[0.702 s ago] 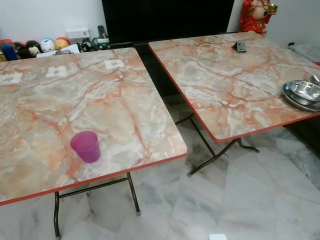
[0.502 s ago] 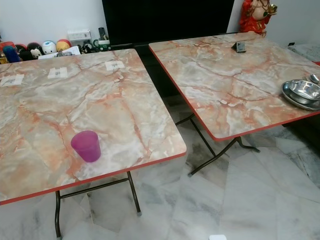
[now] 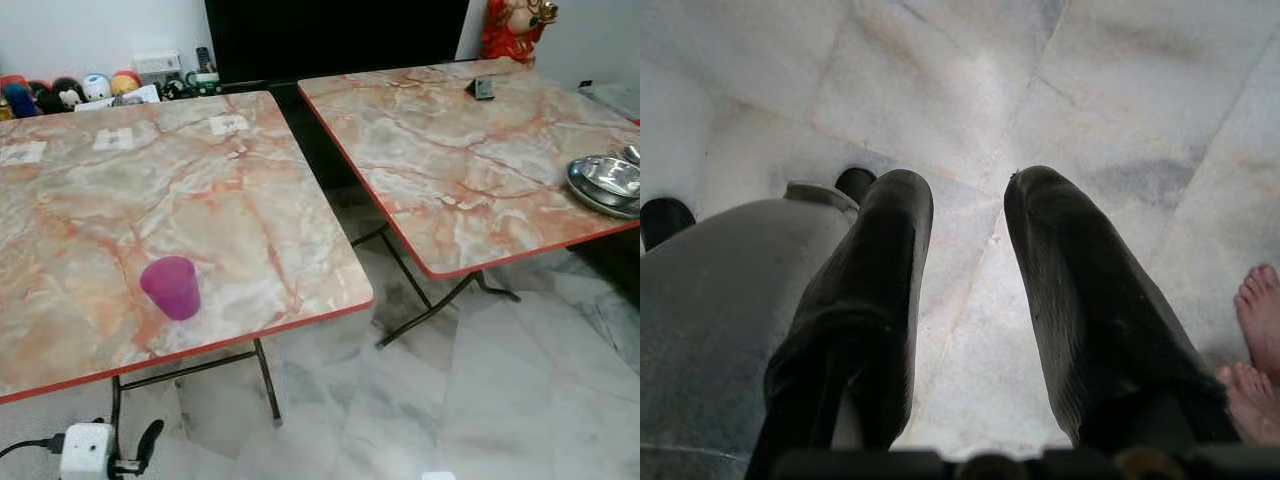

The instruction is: Setting the table

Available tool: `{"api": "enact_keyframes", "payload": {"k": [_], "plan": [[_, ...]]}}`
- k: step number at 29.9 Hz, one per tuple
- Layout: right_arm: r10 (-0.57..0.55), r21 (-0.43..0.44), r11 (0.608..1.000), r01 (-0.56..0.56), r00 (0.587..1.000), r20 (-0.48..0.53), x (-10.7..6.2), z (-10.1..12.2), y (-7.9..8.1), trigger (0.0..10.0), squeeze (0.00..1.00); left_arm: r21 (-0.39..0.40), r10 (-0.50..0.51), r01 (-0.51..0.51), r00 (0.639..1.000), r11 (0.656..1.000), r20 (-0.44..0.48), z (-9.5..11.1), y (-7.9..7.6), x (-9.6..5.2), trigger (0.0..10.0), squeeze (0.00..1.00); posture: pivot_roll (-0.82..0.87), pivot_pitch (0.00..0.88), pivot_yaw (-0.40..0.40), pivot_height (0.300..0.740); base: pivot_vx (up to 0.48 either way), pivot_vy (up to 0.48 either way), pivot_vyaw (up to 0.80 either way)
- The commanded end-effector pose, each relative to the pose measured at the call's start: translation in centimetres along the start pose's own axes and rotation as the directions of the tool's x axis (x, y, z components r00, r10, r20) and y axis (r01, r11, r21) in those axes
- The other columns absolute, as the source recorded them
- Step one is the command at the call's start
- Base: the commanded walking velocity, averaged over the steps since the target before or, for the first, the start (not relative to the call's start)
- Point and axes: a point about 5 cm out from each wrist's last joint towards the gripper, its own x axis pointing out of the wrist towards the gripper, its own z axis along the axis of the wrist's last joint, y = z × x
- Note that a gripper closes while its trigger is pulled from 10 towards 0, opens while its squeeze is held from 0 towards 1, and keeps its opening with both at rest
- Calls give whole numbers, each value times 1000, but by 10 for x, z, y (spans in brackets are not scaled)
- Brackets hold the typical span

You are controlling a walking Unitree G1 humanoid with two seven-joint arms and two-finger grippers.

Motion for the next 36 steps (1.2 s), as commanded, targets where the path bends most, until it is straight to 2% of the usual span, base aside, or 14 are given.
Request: {"api": "enact_keyframes", "payload": {"k": [1, 3, 7, 10, 14, 15, 16, 19, 21, 24, 25, 27, 30, 36], "plan": [[-3, -7, 1000, 3, 1000, -14, -1, -6, -1, 10000, 0, 14, -17, 16, 1000, 1000, 10, 5, 3, -5, 10000, 0, 46, 94, -12, 740, 0, 0, 0], [-4, -10, 1000, 4, 1000, -13, -1, -5, -2, 10000, 0, 28, -46, 45, 998, 999, 48, 19, 4, -14, 10000, 0, 55, 95, -15, 740, 0, 0, 0], [-4, -15, 1000, 4, 1000, -13, -1, -5, -2, 10000, 0, 30, -82, 80, 993, 996, 82, 32, 4, -19, 10000, 0, 64, 94, -17, 740, 0, 0, 0], [0, -28, 1000, -1, 1000, -13, -1, -4, -3, 10000, 0, 141, -166, 152, 982, 978, 92, 44, 3, -33, 10000, 0, 71, 96, -22, 740, 0, 0, 0], [-1, -32, 999, 1, 1000, -12, -1, -3, -4, 10000, 0, 178, -166, 141, 977, 974, 131, 58, 5, -38, 10000, 0, 79, 98, -25, 740, 0, 0, 0], [-2, -35, 999, 1, 1000, -11, -1, -3, -4, 10000, 0, 181, -164, 133, 972, 974, 169, 71, 4, -35, 10000, 0, 79, 98, -25, 740, 0, 0, 0], [-2, -35, 999, 1, 1000, -11, -1, -3, -4, 10000, 0, 181, -164, 133, 972, 974, 169, 71, 4, -35, 10000, 0, 79, 98, -25, 740, 0, 0, 0], [0, -44, 999, -1, 1000, -12, -1, -3, -4, 10000, 0, 179, -185, 147, 958, 973, 218, 88, -4, -25, 10000, 0, 75, 99, -28, 740, 0, 0, 0], [-2, -37, 999, 2, 1000, -10, -1, -3, -3, 10000, 0, 152, -203, 170, 950, 974, 236, 99, -12, -10, 10000, 0, 69, 98, -23, 740, 0, 0, 0], [-5, -35, 999, 4, 1000, -10, -1, -3, -3, 10000, 0, 120, -198, 174, 950, 978, 241, 100, -17, 2, 10000, 0, 62, 98, -22, 740, 0, 0, 0], [-5, -35, 999, 4, 1000, -10, -1, -3, -3, 10000, 0, 120, -198, 174, 950, 978, 241, 100, -17, 2, 10000, 0, 62, 98, -22, 740, 0, 0, 0], [-6, -33, 999, 6, 1000, -10, -1, -3, -3, 10000, 0, 74, -182, 169, 955, 983, 233, 101, -23, 18, 10000, 0, 55, 96, -23, 740, 0, 0, 0], [-8, -29, 1000, 8, 1000, -11, -1, -4, -2, 10000, 0, 69, -195, 184, 954, 981, 226, 102, -28, 26, 10000, 0, 39, 96, -20, 740, 0, 0, 0], [-13, -24, 1000, 13, 1000, -11, -1, -4, -3, 10000, 0, 57, -173, 165, 964, 985, 201, 99, -26, 33, 10000, 0, 39, 94, -20, 740, 0, 0, 0]]}}
